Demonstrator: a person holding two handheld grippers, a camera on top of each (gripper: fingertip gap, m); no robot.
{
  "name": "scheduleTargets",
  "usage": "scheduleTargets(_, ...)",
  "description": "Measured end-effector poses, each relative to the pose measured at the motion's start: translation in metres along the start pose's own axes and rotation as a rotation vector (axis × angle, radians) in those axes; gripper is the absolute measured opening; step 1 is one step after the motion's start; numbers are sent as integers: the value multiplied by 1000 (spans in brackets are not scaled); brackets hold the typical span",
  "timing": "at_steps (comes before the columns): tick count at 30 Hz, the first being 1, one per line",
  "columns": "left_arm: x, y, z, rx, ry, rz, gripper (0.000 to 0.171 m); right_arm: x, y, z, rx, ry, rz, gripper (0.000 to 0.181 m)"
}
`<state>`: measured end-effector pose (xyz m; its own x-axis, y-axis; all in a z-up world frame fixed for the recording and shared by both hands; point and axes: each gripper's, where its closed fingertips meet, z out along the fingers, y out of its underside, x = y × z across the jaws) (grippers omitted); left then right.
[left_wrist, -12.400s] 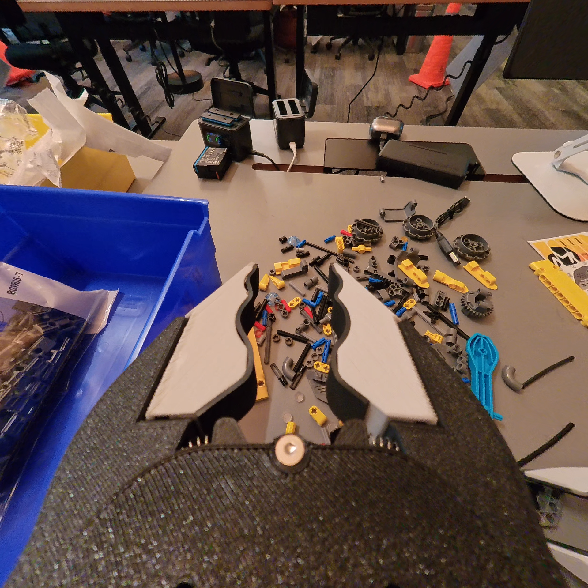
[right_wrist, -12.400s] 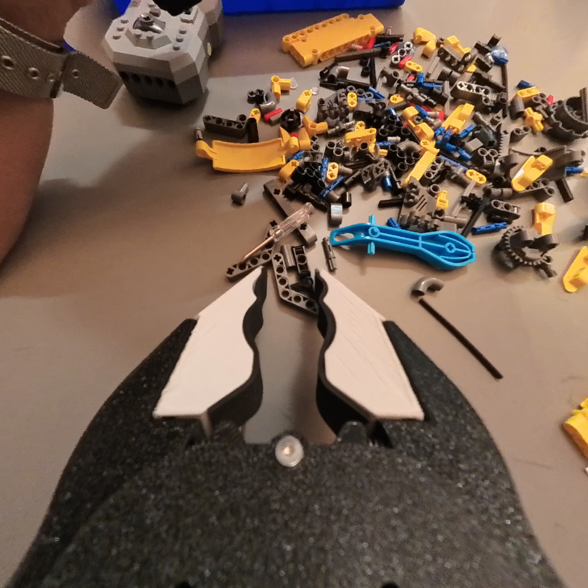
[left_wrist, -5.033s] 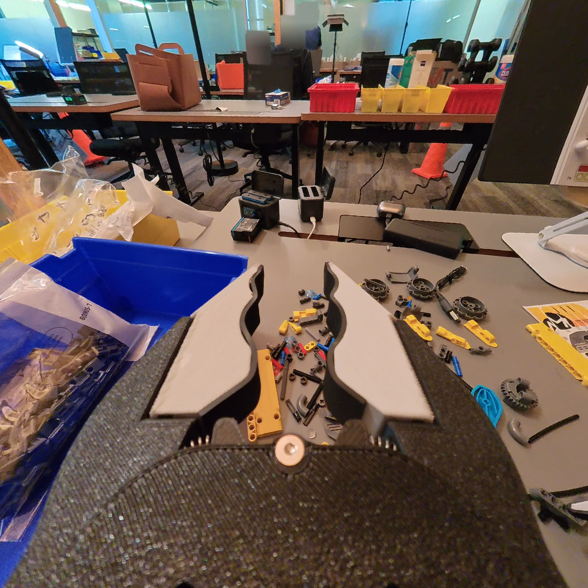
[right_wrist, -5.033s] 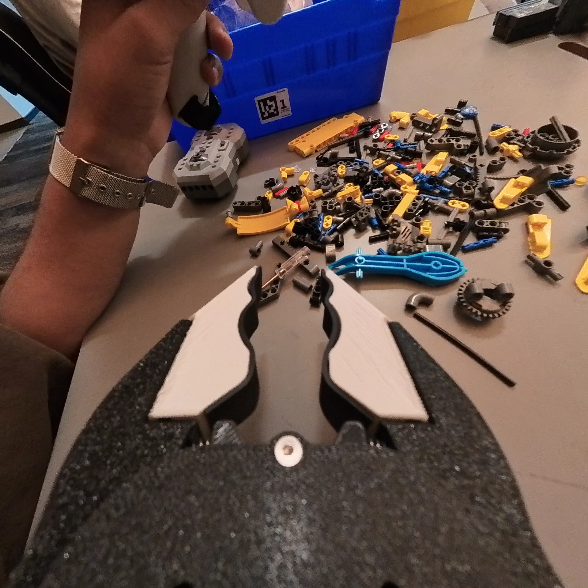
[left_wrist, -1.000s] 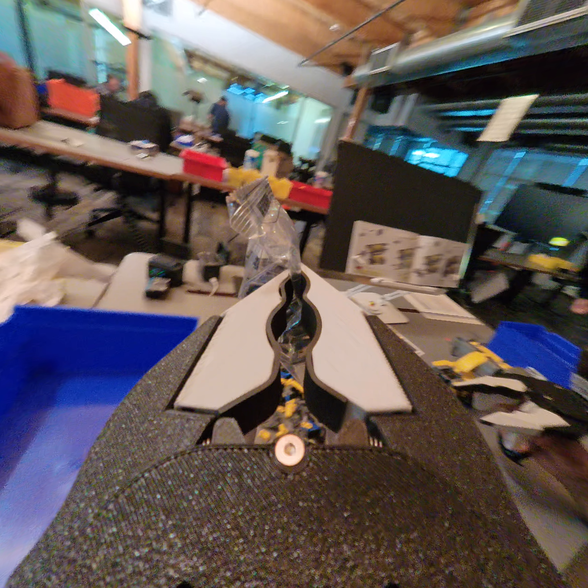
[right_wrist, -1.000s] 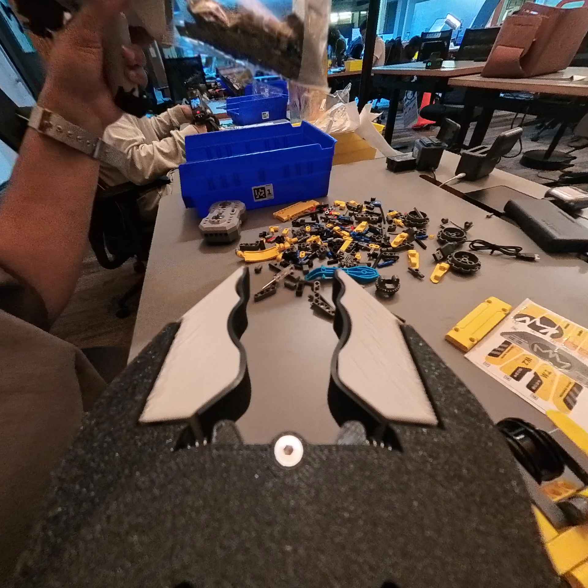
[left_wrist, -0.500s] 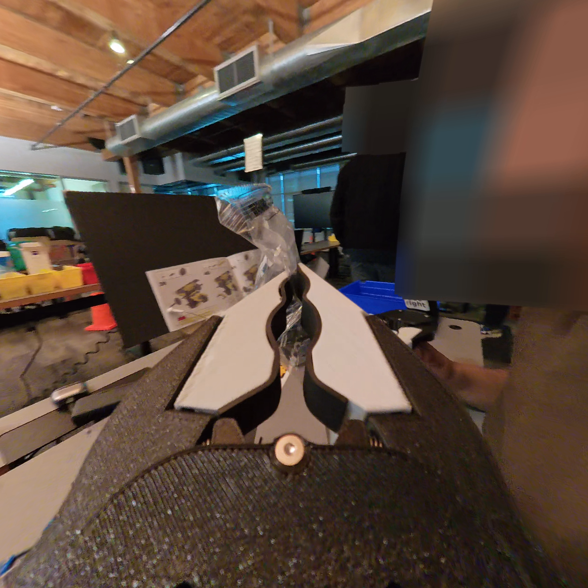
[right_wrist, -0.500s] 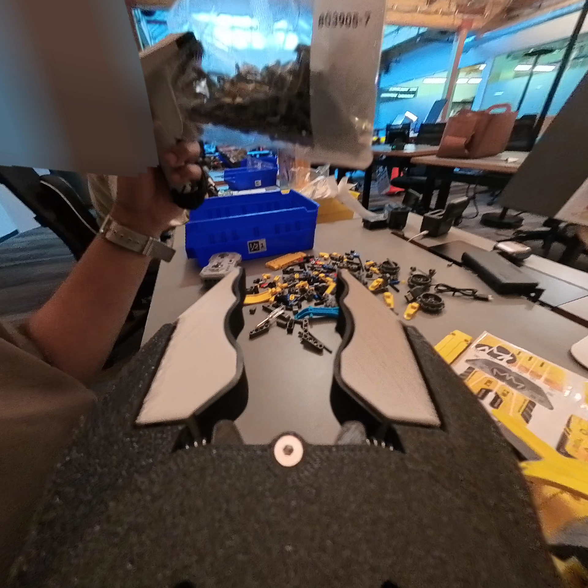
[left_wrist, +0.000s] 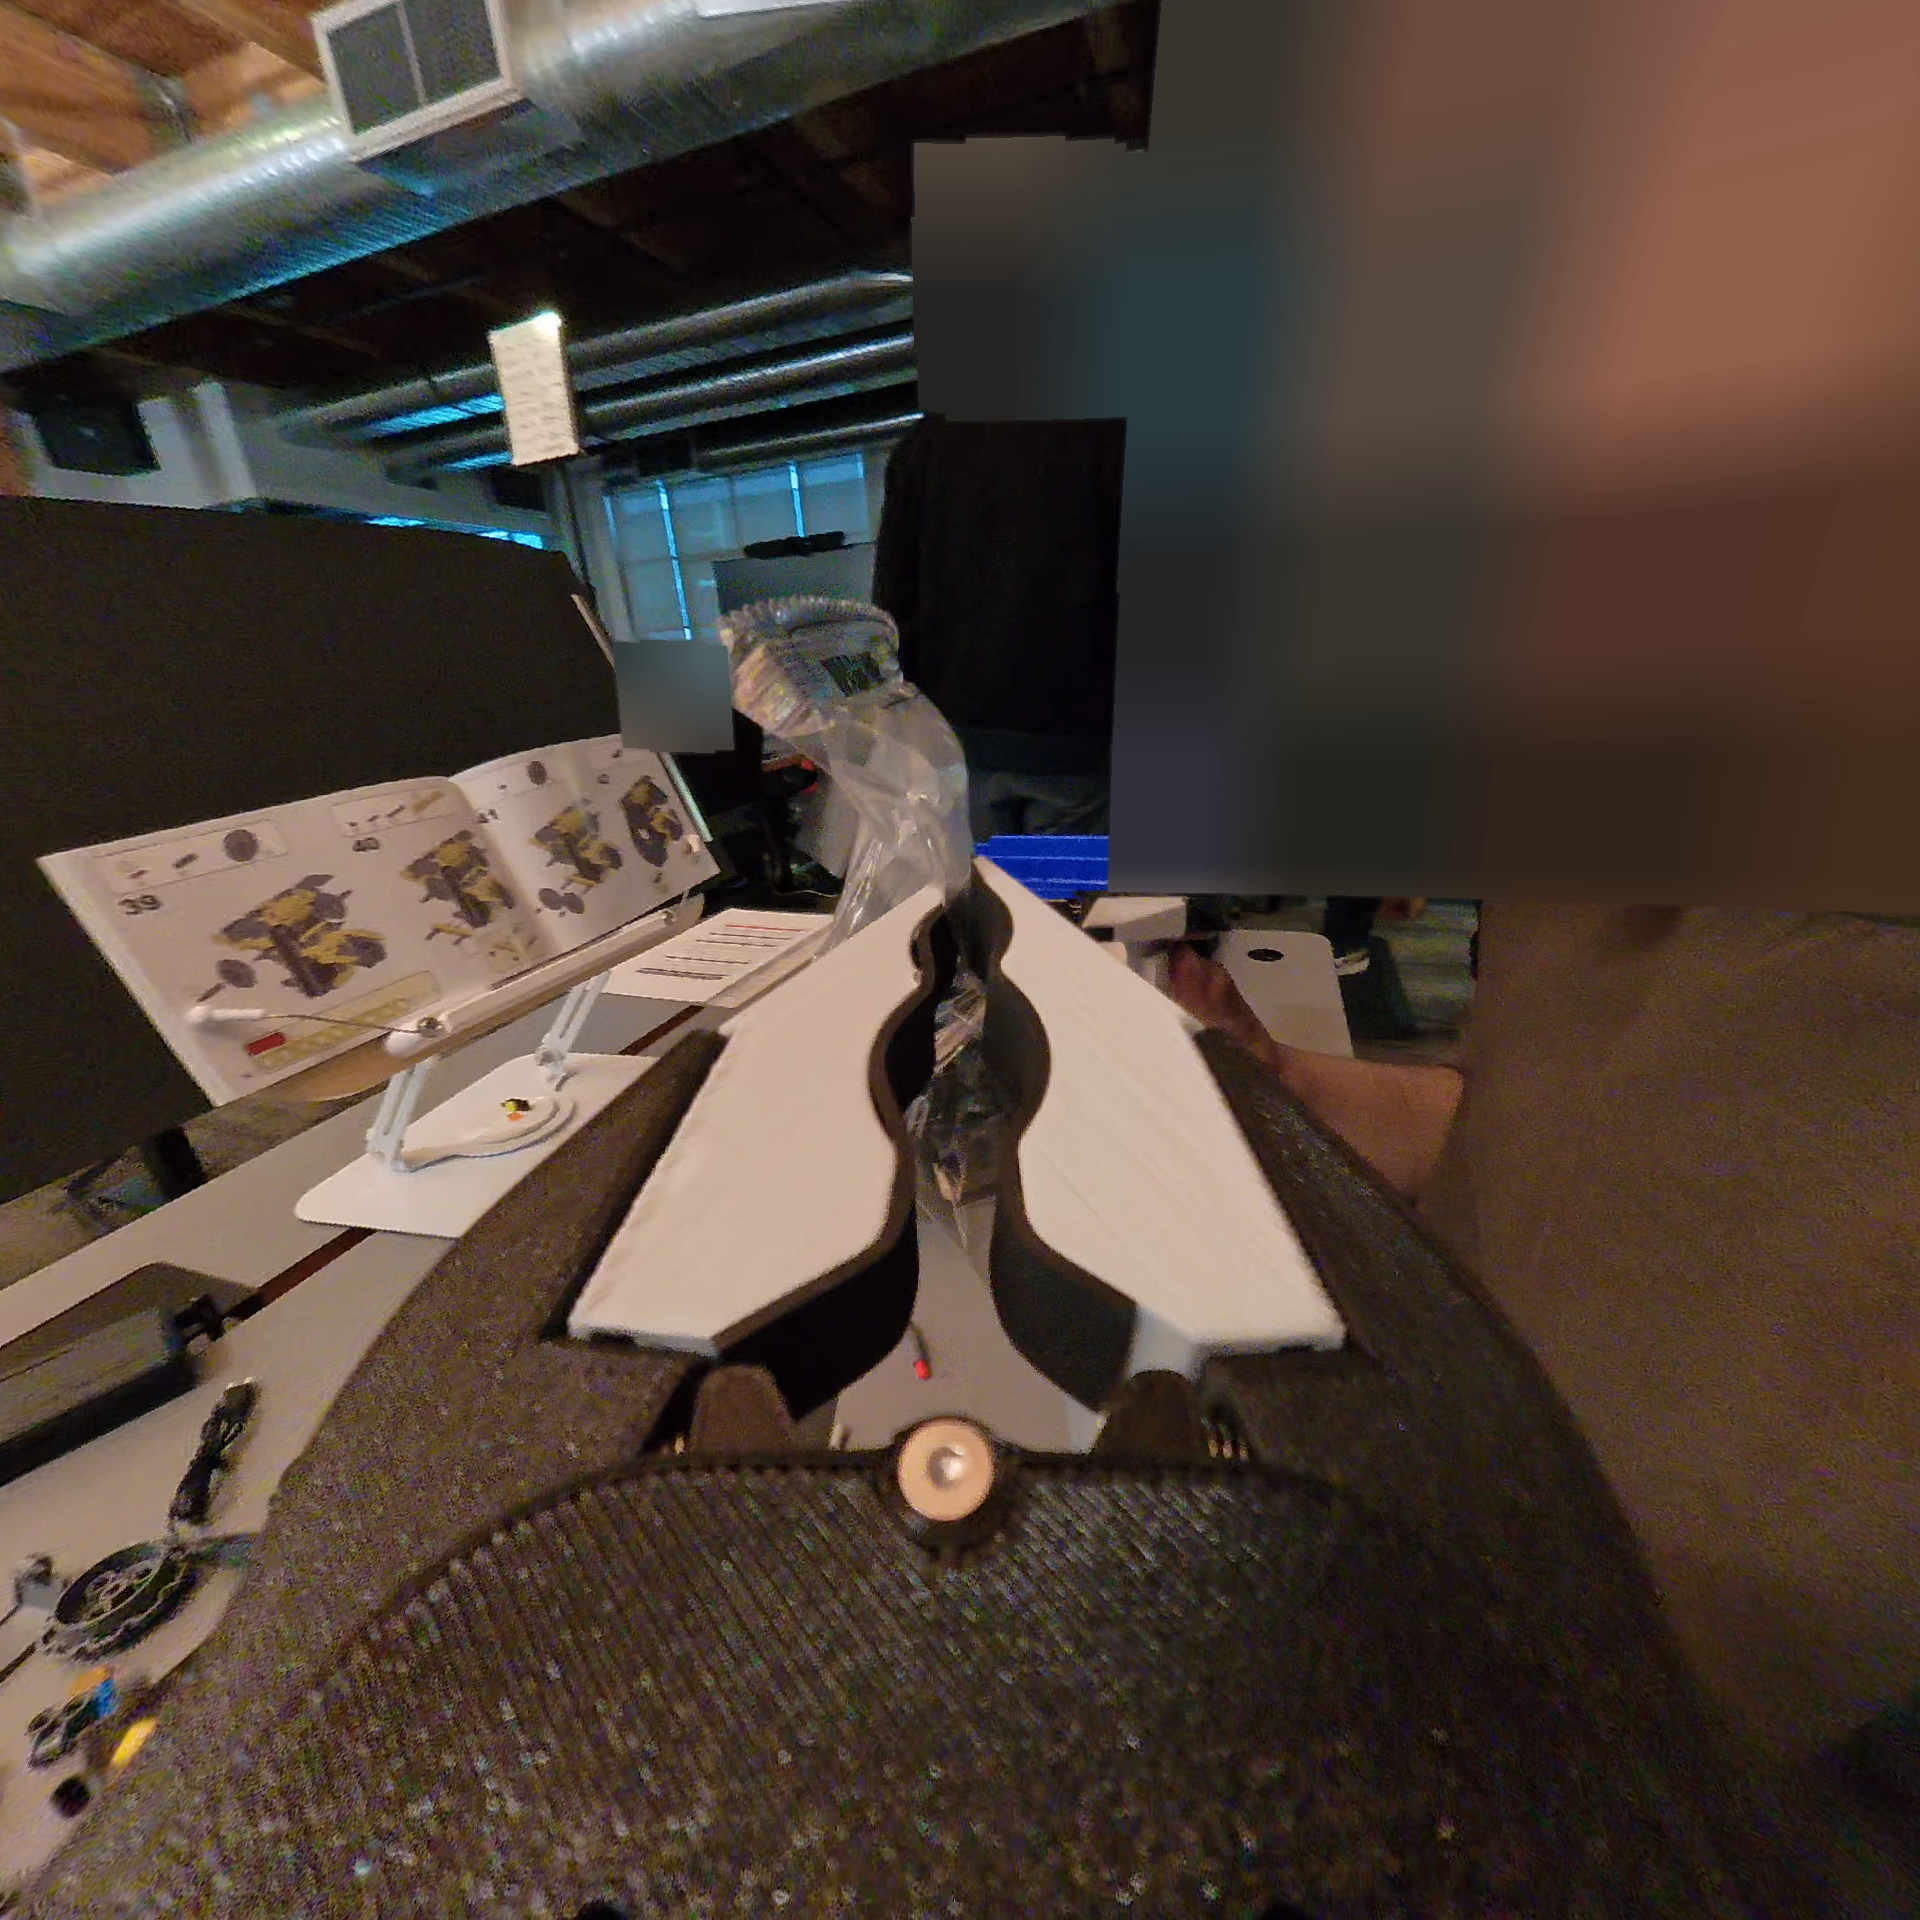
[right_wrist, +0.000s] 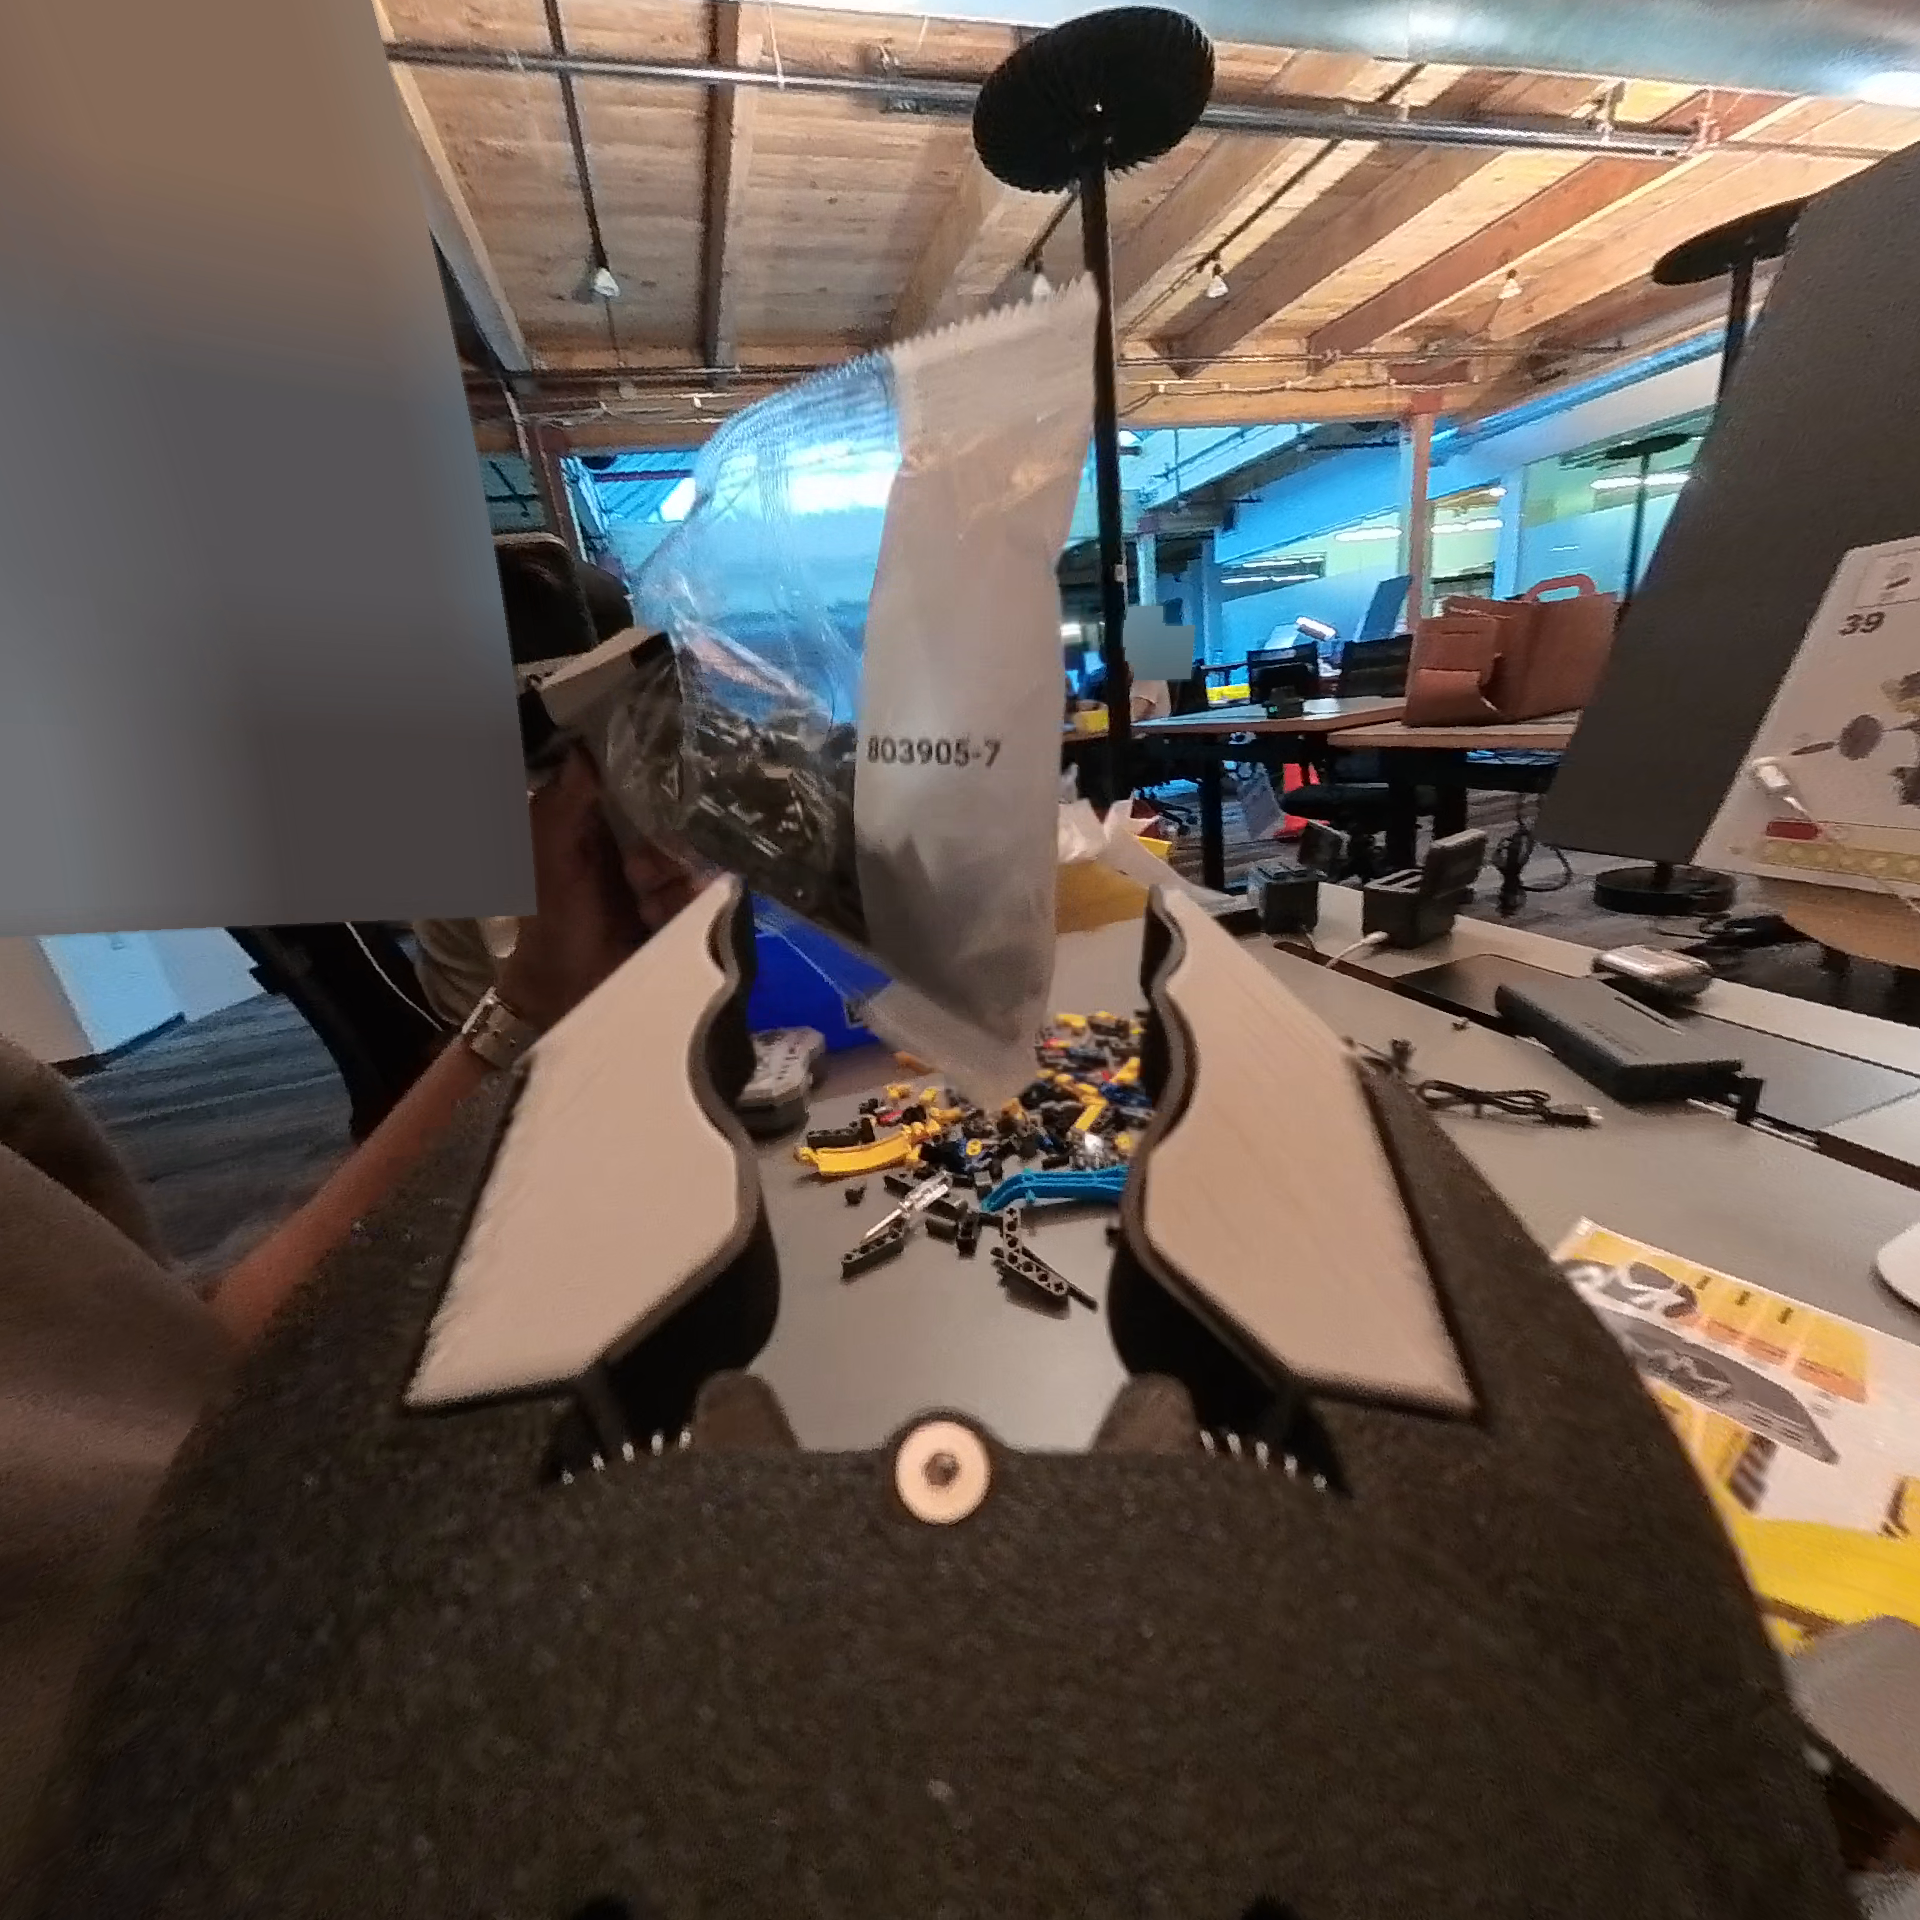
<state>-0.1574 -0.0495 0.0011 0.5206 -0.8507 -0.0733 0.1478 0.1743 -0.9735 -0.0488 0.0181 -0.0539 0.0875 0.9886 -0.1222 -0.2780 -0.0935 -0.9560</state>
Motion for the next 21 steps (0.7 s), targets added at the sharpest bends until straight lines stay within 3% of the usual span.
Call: scheduleTargets(21,18,36,35,-122,148,-37,0,-4,-8,-20,63,-38,81,65)
